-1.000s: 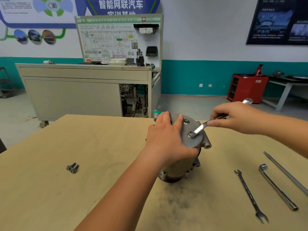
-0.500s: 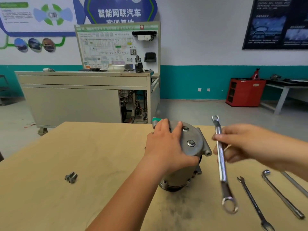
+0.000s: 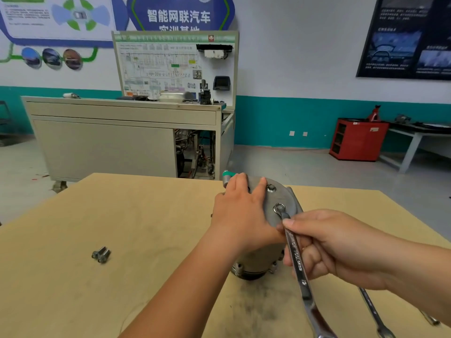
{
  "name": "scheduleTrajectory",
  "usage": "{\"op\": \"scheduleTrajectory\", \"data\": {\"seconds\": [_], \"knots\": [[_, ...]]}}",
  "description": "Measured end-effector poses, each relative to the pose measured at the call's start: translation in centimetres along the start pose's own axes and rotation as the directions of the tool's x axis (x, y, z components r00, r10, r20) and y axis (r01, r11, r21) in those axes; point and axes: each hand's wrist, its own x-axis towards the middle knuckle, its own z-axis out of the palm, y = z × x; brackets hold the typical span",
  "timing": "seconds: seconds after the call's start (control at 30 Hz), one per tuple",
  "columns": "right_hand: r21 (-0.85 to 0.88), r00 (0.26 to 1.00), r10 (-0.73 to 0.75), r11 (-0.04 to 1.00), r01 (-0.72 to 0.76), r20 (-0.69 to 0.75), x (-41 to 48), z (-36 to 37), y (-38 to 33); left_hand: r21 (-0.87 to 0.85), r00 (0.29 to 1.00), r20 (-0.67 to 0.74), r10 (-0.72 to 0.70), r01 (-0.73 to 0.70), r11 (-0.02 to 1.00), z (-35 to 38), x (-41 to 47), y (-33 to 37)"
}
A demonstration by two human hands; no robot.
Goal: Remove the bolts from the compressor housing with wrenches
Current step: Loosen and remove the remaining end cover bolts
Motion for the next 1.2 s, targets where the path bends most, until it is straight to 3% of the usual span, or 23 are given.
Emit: {"op": "scheduleTrajectory", "data": {"seconds": [0.07,0.13,0.27,0.33,0.4,0.47,0.57,0.7,0.77,0.87,1.03,1.2], "knots": [[-0.080,0.999,0.032,0.996,-0.028,0.041,0.1,-0.5,-0.1,0.007,1.000,0.000,0.012,-0.012,1.000,0.2,0.1,0.0],[-0.285,0.992,0.086,0.957,-0.057,0.091,0.3,-1.8,-0.9,0.001,1.000,-0.018,0.015,-0.015,1.000,0.4,0.2,-0.1],[-0.724,0.981,0.193,0.680,-0.111,0.032,0.3,-5.2,-4.4,-0.015,0.998,-0.061,0.017,-0.018,1.000,0.7,0.1,-0.5],[-0.866,0.994,0.082,0.490,-0.099,-0.068,0.8,-6.7,-5.7,-0.023,0.998,-0.064,0.021,-0.022,0.999,0.8,0.2,-0.7],[-0.952,0.987,-0.132,0.303,-0.053,-0.097,1.7,-7.5,-6.3,-0.026,0.998,-0.061,0.017,-0.019,0.999,0.9,0.2,-0.6],[-0.972,0.951,-0.302,0.237,0.012,-0.062,2.9,-7.9,-5.9,-0.030,0.998,-0.064,0.006,-0.008,1.000,0.9,0.1,-0.5],[-0.962,0.911,-0.407,0.269,0.050,-0.066,3.4,-8.2,-4.9,-0.029,0.998,-0.068,-0.003,0.001,1.000,0.8,0.2,-0.5],[-0.892,0.843,-0.489,0.452,0.027,-0.223,2.4,-9.2,-4.7,-0.023,0.999,-0.041,-0.007,0.006,1.000,0.7,0.0,-0.6],[-0.775,0.872,-0.382,0.632,0.005,-0.306,1.4,-9.6,-4.5,-0.027,0.999,-0.038,-0.015,0.014,1.000,0.7,0.0,-0.7],[-0.499,0.953,-0.164,0.866,0.014,-0.257,-0.3,-7.9,-3.1,-0.025,0.999,-0.034,-0.022,0.021,0.999,0.6,0.0,-0.6],[-0.327,0.999,-0.032,0.945,0.025,-0.015,-2.2,-2.8,-0.8,-0.001,0.999,-0.041,-0.014,0.013,1.000,0.6,0.2,-0.1],[-0.222,1.000,-0.021,0.975,0.024,0.017,-1.4,0.5,0.6,0.019,0.999,0.020,-0.032,0.032,0.999,0.2,0.1,0.0]]}}
